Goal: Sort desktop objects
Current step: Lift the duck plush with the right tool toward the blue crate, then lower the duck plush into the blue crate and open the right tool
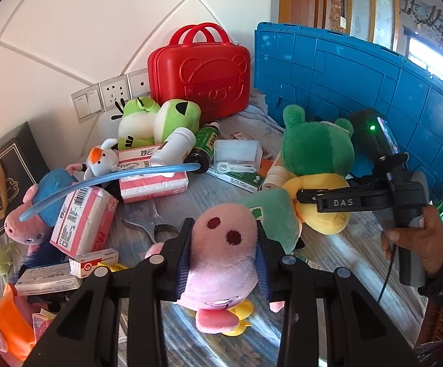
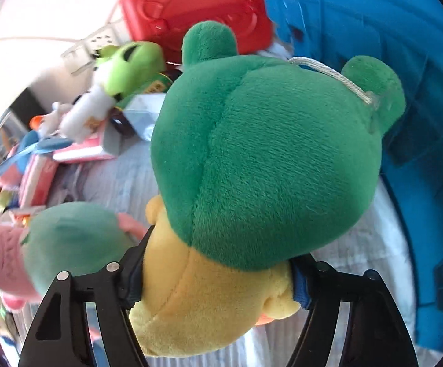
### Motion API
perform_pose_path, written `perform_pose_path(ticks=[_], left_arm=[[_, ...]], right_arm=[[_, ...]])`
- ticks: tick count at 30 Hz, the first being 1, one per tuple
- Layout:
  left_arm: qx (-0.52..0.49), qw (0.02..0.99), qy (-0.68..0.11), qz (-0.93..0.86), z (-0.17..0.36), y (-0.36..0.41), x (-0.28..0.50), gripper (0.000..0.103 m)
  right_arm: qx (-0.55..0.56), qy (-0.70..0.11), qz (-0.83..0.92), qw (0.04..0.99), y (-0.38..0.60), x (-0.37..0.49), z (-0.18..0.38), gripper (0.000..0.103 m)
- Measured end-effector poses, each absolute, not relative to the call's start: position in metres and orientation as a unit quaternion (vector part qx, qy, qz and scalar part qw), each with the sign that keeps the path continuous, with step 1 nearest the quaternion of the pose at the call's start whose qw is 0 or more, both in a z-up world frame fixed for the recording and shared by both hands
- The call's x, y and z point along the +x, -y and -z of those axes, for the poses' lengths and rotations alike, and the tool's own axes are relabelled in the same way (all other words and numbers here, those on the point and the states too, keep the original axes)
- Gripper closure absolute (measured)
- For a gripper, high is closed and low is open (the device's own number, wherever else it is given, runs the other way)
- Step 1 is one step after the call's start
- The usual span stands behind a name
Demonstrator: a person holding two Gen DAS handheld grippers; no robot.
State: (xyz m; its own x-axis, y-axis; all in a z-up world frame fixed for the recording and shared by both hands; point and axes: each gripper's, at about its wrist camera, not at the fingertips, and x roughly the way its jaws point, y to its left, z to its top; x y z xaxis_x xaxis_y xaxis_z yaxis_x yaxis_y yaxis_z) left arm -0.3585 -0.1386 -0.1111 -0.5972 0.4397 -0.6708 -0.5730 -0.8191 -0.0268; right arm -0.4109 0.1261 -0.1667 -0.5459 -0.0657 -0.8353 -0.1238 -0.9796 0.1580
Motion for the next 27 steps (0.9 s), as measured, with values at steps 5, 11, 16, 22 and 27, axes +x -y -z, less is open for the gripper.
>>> perform_pose_path(ticks=[5, 11, 16, 22, 27], left_arm=[[-0.332, 0.287, -0.095, -0.893, 0.098, 0.14, -0.348, 0.069], [-0.317, 0.287, -0.101, -0.899, 0.078, 0.14, -0.332, 0.07], [-0.292, 0.291, -0.105, -0.905, 0.048, 0.138, -0.313, 0.07], [-0.248, 0.3, -0.12, -0.913, 0.003, 0.121, -0.288, 0.07], [-0.21, 0.302, -0.128, -0.921, -0.048, 0.09, -0.272, 0.071]], right_arm=[[-0.442, -0.072, -0.894, 0.004, -0.118, -0.392, 0.127, 0.03], [-0.392, -0.068, -0.917, -0.012, -0.116, -0.365, 0.07, 0.03], [-0.343, -0.053, -0.938, -0.027, -0.111, -0.334, 0.015, 0.03], [-0.283, -0.055, -0.957, -0.033, -0.123, -0.289, -0.056, 0.029], [-0.249, -0.066, -0.966, -0.033, -0.152, -0.25, -0.109, 0.029]])
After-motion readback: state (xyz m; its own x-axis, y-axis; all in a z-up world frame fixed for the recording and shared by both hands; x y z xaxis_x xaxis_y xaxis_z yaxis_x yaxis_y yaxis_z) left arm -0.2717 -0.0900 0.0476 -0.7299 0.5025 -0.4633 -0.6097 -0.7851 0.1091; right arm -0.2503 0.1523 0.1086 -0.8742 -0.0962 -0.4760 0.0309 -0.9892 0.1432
